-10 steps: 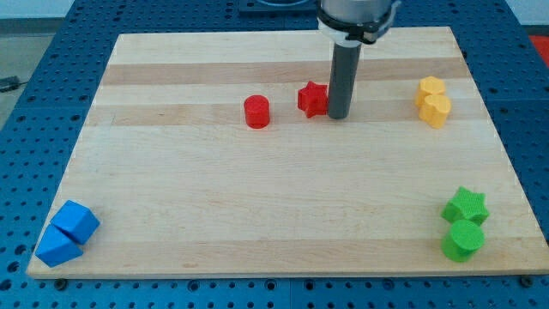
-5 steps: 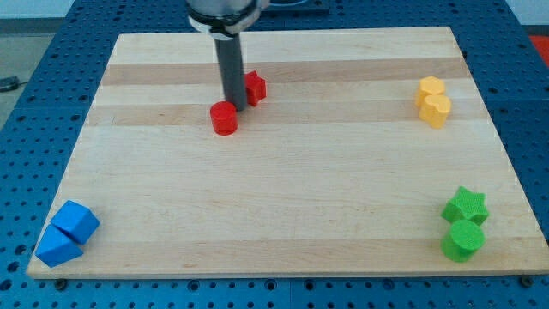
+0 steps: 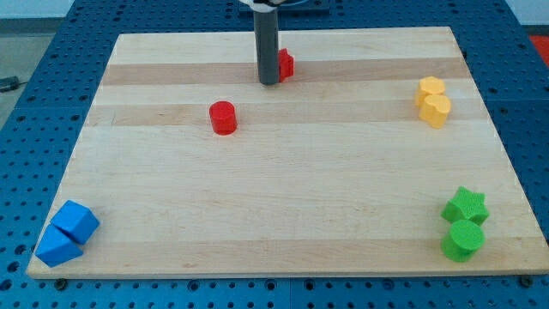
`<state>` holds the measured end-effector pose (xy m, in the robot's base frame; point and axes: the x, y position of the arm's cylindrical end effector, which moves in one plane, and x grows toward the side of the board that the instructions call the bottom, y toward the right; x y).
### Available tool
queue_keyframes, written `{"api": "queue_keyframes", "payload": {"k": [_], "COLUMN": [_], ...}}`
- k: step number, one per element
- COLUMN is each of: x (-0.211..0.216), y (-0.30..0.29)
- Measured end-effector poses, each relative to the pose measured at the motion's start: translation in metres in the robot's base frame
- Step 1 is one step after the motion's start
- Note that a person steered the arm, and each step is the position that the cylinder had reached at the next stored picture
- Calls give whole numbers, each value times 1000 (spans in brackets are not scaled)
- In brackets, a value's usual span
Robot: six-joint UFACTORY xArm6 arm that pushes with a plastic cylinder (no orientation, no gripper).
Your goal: Push the red star to the top center of the board
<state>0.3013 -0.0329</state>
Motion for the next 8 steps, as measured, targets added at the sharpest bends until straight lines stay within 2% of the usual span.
{"api": "queue_keyframes", "payload": {"k": [1,3,5,7,8], "x": [-22,-27,4,-41,-42], "y": [-4,16,16,19,14]}}
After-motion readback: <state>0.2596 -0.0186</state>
